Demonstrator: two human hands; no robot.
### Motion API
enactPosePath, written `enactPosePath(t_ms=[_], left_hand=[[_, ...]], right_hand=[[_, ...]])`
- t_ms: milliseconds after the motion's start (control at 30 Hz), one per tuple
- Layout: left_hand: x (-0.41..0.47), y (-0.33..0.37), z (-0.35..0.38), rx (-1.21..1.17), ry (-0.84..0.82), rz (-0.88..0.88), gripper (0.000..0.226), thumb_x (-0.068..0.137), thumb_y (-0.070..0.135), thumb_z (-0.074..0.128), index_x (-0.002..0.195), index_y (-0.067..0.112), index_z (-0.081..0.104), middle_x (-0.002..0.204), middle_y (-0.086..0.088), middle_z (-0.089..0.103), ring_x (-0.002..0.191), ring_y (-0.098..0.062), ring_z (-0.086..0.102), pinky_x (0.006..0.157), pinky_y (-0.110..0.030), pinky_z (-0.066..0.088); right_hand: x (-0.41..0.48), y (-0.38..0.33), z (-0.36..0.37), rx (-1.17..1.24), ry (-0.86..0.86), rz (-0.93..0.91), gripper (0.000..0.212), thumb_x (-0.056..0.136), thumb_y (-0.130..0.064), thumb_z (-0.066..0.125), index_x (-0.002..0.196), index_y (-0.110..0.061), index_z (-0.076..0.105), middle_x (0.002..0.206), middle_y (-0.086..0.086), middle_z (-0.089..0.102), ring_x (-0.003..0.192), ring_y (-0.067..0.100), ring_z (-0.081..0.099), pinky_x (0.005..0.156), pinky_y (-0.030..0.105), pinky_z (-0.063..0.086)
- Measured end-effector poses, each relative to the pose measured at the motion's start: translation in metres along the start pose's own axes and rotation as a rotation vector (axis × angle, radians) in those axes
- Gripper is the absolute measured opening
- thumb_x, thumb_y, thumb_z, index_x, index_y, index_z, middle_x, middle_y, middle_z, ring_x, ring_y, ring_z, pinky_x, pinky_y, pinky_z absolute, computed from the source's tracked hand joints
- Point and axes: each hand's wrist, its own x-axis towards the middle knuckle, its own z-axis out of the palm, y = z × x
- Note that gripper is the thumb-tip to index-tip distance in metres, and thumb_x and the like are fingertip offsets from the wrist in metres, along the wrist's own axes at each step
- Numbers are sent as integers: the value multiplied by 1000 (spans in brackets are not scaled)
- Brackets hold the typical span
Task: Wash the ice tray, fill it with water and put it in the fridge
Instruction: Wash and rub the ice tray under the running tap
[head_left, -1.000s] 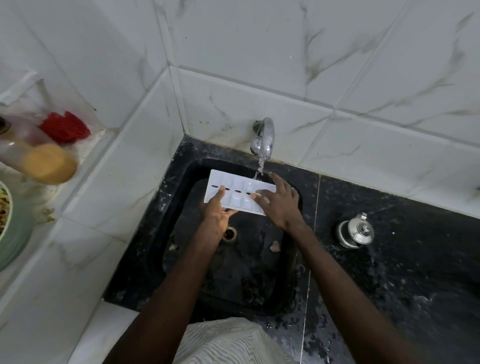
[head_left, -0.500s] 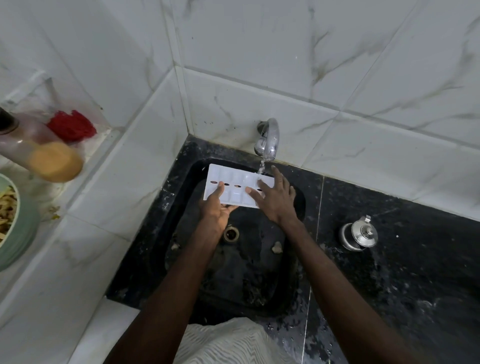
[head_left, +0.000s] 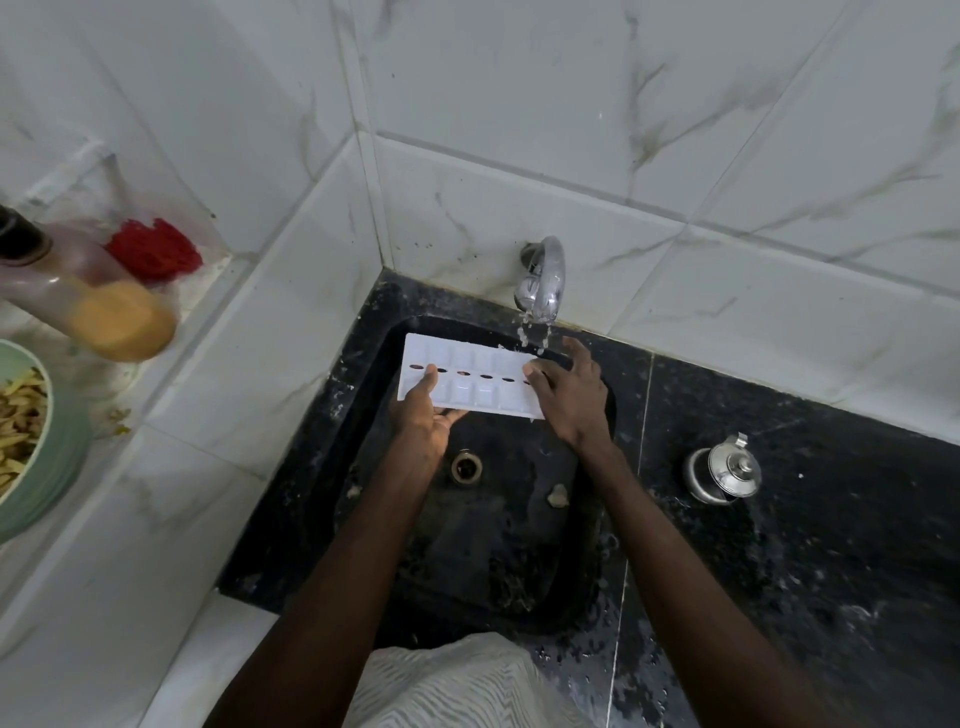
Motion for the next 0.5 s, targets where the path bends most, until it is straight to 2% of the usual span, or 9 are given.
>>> enactPosePath(t_ms=[133,200,333,433,500], left_hand=[[-6,-4,3,7,-87,-7,45,93,8,75,136,5,62,128,-17,71,118,-39,67,73,-60,59],[-5,2,1,1,-82,33,40,92,8,76,131,7,65,126,-16,72,117,-38,68,74,-59,60],[0,8,-6,2,-103,32,42,92,8,76,132,7,65,127,-15,72,120,-38,68,85,-66,58],[-4,0,1,8,-165,11,39,95,8,73,133,7,64,131,-17,70,122,-38,66,96,-69,52],[-5,4,1,20,-169,36,40,94,9,74,133,7,64,130,-17,71,121,-38,67,94,-68,54]], right_hand=[[5,-8,2,-58,-172,25,56,102,-67,42,138,-31,64,173,3,9,157,33,10,123,63,13],[4,-6,-1,-30,-209,-29,56,100,-68,44,137,-31,65,172,-1,10,157,31,10,123,62,13],[4,8,-8,-142,-91,-114,43,103,-62,42,126,-39,70,169,2,21,154,33,21,122,60,16],[8,0,-3,-110,-175,-20,59,101,-70,40,142,-33,60,171,3,11,156,33,12,124,63,15],[7,-2,-3,37,-221,-38,61,100,-69,46,138,-26,66,169,-1,16,155,31,17,124,60,21]])
